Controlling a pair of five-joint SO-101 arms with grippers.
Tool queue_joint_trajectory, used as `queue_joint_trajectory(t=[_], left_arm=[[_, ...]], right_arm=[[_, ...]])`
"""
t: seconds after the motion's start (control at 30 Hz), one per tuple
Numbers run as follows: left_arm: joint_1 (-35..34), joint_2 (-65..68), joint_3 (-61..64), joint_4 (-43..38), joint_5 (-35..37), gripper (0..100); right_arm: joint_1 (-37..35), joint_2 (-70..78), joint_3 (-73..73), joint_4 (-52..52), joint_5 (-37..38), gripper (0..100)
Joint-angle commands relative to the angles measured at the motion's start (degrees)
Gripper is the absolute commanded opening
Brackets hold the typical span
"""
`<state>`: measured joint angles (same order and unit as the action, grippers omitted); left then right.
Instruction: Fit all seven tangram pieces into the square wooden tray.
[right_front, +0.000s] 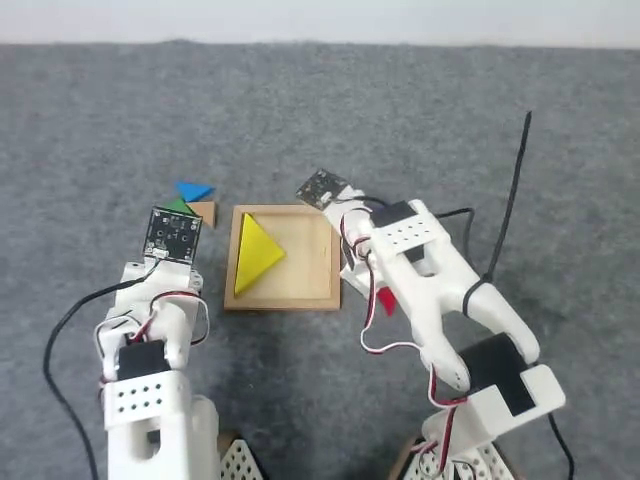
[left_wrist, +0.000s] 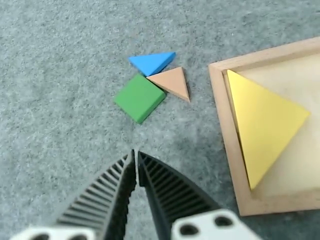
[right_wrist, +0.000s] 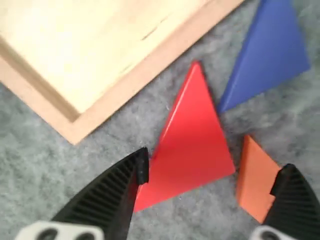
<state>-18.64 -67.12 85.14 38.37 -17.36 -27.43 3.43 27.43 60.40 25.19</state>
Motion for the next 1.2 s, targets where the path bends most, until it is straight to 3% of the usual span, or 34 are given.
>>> queue_joint_trajectory(t=[0.0, 0.33, 1.0, 1.17], left_arm=[[0.53, -1.49, -0.66, -0.88, -0.53, 1], [0.53, -1.49, -0.57, -0.88, -0.53, 1], [0.53, -1.49, -0.4, -0.97, -0.62, 1], [0.53, -1.49, -0.4, -0.97, -0.62, 1]], right_arm=[[-1.71, -2.07, -0.79, 0.84, -0.79, 37.7], [-4.18, -1.98, 3.69, 2.07, -2.55, 37.6], [-1.36, 3.38, 3.52, -0.75, -2.11, 37.4], [-1.36, 3.74, 3.34, -1.36, 1.23, 27.4]])
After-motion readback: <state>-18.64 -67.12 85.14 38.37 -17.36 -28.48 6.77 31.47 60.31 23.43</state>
